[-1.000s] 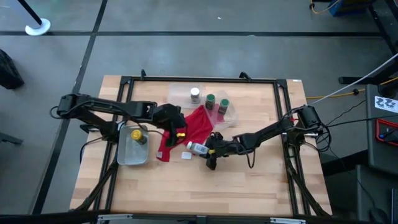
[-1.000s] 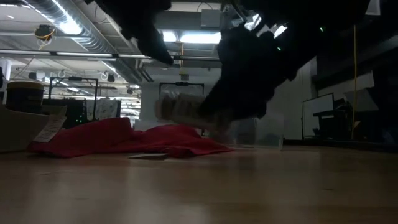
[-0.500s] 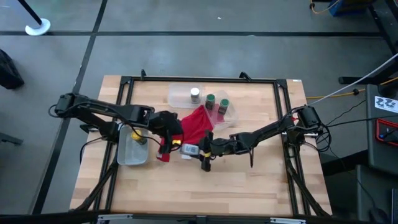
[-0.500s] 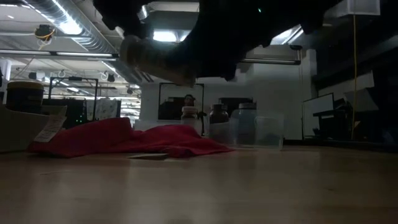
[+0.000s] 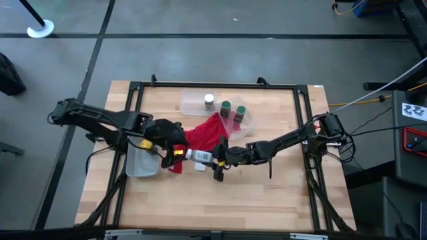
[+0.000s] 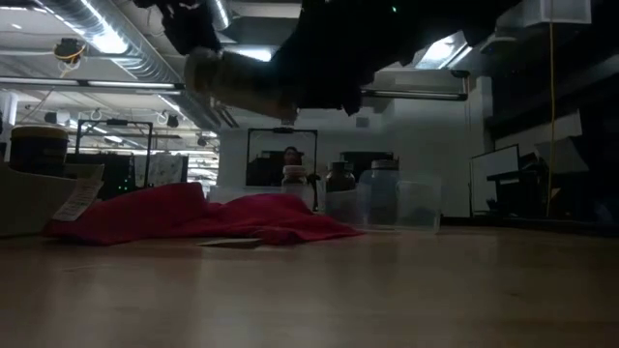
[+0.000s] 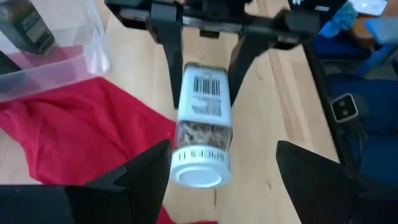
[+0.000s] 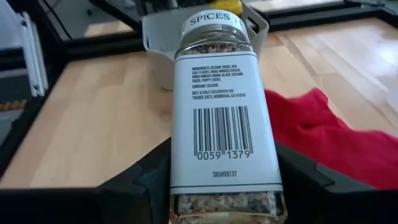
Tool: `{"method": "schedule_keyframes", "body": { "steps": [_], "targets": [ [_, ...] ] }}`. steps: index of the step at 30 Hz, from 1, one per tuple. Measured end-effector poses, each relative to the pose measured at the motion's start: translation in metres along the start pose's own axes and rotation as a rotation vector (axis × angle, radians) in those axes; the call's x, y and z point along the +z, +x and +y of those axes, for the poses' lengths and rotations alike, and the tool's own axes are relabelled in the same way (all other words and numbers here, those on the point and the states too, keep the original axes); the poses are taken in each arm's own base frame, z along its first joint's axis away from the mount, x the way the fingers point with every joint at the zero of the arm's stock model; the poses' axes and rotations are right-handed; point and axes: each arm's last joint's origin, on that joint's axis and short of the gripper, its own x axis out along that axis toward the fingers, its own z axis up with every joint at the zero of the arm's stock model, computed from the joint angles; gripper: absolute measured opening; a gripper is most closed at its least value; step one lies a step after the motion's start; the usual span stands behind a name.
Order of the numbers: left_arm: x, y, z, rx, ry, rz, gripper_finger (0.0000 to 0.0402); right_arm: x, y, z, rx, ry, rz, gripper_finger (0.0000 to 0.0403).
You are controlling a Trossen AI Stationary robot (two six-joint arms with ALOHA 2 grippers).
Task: Sort spices by type
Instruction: Put the white seasoning bottle into the left transparent bin
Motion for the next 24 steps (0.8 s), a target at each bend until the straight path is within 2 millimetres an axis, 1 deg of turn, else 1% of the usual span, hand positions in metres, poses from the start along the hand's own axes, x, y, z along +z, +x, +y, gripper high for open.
{"method": "schedule_keyframes", "body": {
  "steps": [7,24],
  "targets": [
    [-0.005,-0.003,-0.002,0.019,0.0,0.032,0.0274,0.006,0.0,0.003,0.049,-0.007,-0.061,0.0206],
    [-0.001,-0.003,-0.003,0.011,0.001,-0.002,0.0274,0.02,-0.002,0.006,0.082,0.03,-0.196,0.0206]
  ]
}}
